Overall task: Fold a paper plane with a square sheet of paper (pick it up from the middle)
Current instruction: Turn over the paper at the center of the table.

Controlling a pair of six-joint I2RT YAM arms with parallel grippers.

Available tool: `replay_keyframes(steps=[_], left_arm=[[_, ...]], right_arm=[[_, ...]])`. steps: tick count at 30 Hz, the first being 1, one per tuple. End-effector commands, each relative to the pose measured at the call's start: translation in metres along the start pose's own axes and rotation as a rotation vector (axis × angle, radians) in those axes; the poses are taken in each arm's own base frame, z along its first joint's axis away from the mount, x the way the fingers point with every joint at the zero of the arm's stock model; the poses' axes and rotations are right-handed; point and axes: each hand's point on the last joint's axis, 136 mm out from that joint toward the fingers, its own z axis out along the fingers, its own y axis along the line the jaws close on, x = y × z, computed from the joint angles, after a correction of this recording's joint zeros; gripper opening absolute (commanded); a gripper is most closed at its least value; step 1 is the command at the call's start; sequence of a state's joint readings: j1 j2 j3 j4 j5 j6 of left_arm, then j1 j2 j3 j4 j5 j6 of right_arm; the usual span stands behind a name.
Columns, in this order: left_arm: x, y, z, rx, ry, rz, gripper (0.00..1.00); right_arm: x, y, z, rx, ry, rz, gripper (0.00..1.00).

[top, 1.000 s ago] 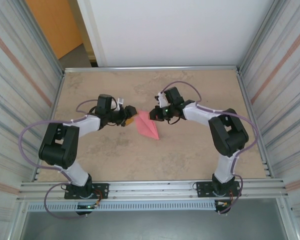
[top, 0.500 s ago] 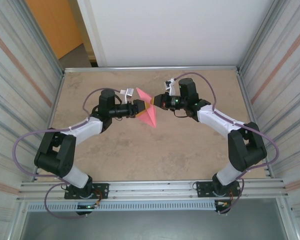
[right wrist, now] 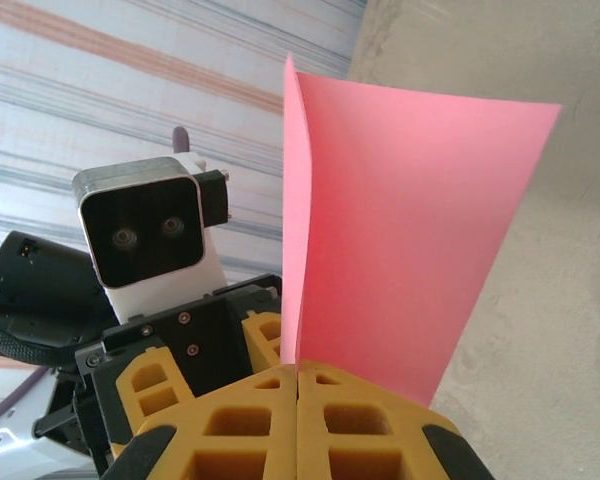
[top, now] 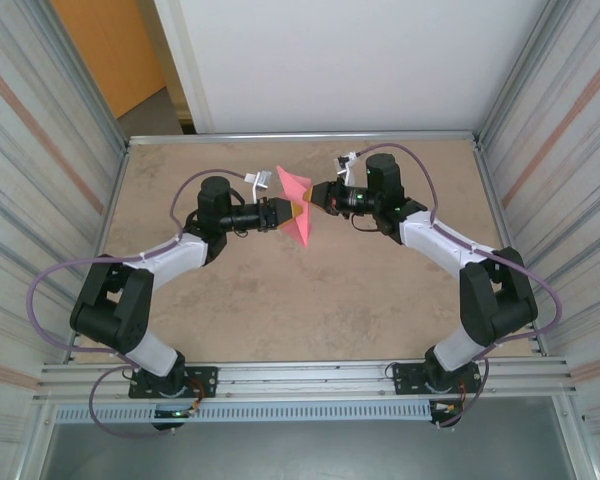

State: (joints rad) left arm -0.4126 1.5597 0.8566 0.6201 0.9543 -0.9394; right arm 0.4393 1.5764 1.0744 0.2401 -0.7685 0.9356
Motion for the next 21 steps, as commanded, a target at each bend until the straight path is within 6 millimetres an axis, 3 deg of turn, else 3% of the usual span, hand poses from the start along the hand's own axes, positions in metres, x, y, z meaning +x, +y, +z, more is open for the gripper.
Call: replay_keyframes(steps=[1,9,15,21], left_arm=[[-0.004,-0.013,0.001,0.038,0.003,0.056,0.28],[-0.003,0.000,0.001,-0.014,0.008,0.035,0.14],[0.000,0.018,-0.003,-0.113,0.027,0.047,0.12],[0.011,0.055,-0.016,-0.455,0.119,0.128,0.12]], right_arm=[[0.001,0.014,-0.009,-0.036,-0.003,-0.014,0.09],[-0.002,-0.002,-0.024,0.091,-0.038,-0.021,0.37],[-0.013,-0.027,-0.058,0.260,-0.133,-0.030,0.47],[-0.016,-0.050,-0.094,0.469,-0.213,-0.061,0.50]])
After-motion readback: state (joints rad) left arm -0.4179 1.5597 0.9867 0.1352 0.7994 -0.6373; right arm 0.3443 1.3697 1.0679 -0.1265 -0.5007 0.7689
